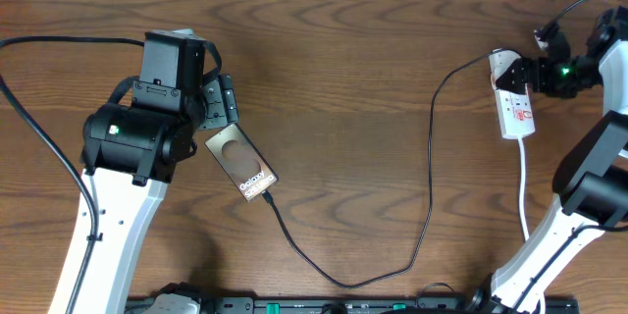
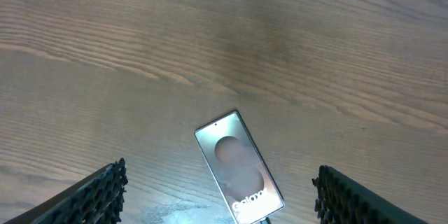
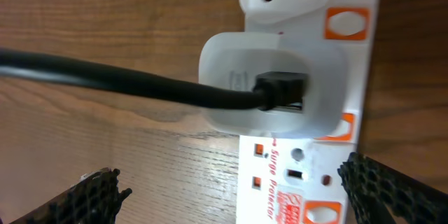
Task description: Plug charger to phone and switch on socket
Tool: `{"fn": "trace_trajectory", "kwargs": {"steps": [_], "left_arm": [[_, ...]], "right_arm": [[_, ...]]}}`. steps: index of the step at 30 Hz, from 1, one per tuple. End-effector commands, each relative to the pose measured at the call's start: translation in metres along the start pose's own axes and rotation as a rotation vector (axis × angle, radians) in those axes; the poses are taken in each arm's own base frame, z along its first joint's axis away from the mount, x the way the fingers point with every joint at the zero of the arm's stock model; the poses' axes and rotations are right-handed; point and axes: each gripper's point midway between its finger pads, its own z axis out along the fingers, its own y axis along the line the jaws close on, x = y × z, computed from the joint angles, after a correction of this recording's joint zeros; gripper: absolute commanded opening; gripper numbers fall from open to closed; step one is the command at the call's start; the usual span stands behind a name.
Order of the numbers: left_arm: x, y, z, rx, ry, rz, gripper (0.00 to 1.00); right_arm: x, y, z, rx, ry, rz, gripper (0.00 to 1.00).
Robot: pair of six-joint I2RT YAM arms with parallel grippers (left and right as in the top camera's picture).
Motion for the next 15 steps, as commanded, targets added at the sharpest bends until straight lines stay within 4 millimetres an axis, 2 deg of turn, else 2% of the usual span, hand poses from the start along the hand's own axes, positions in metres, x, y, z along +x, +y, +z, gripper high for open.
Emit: {"fn": "trace_trajectory", "kwargs": {"steps": [1, 11, 15], "left_arm": [[-0.005, 0.001, -0.003, -0.010, -0.015, 0.005, 0.85], [-0.005, 0.001, -0.003, -0.010, -0.015, 0.005, 0.85], [-0.005, 0.001, -0.003, -0.010, -0.015, 0.005, 0.85]], "right_arm": [[-0.001, 0.006, 0.018, -0.059, 0.017, -0.010, 0.99], [-0.004, 0.019, 0.029, -0.075, 0.029, -0.040, 0.99], [-0.004, 0.017, 0.032, -0.036, 0.043, -0.041, 0.98]]}}
